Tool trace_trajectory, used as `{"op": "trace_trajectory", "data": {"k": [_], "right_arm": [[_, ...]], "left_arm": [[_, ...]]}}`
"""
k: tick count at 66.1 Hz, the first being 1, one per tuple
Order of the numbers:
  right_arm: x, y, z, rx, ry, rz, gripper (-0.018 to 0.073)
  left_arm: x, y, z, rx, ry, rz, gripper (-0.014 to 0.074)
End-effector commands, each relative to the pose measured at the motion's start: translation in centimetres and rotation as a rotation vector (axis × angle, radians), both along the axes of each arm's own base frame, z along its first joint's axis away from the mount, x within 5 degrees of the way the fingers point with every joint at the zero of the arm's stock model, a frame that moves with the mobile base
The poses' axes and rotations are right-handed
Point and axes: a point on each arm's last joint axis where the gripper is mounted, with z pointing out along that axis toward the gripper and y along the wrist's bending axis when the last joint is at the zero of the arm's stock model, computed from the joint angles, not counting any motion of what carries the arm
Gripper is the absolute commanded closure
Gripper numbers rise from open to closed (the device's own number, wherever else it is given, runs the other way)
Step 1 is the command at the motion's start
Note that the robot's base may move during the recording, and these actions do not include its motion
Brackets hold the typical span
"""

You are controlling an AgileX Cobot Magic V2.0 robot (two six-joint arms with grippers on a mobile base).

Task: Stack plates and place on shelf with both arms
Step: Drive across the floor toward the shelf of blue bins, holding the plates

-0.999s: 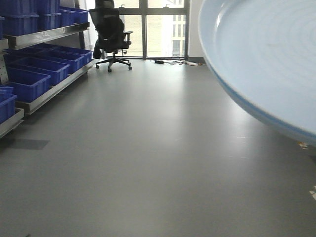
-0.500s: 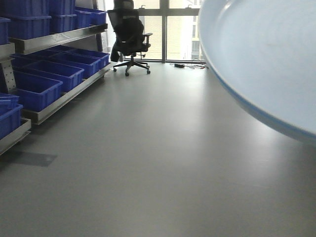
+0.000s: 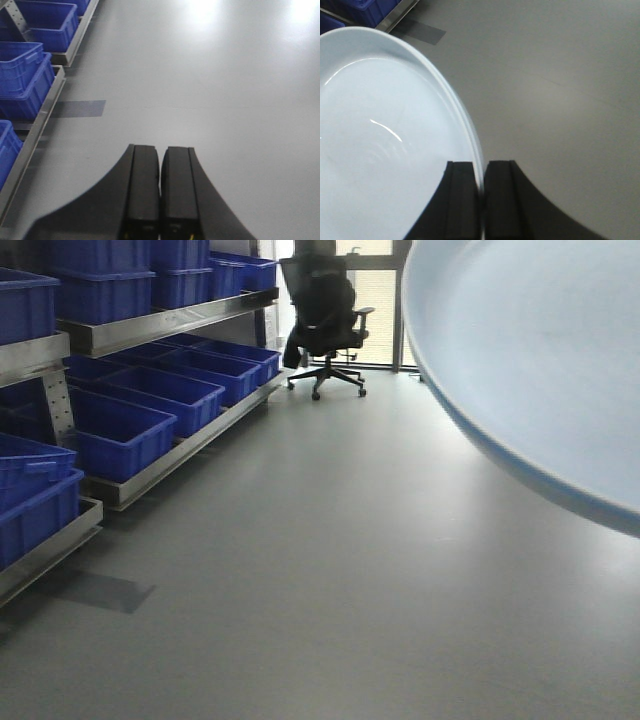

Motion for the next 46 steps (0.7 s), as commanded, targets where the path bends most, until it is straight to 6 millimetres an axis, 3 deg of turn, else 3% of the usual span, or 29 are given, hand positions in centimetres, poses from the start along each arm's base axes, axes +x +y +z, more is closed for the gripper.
{"op": "trace_trajectory", "data": {"k": [1, 46], "right_arm": [[0.37, 0.02, 1.54, 0.033, -0.108, -0.011, 0.0503], [0.37, 0.02, 1.54, 0.033, -0.108, -0.011, 0.0503]], "left_arm": [[0.22, -0.35, 1.44, -0.028, -0.087, -0.031, 0.0513], [0.22, -0.35, 1.44, -0.028, -0.087, -0.031, 0.0513]]}}
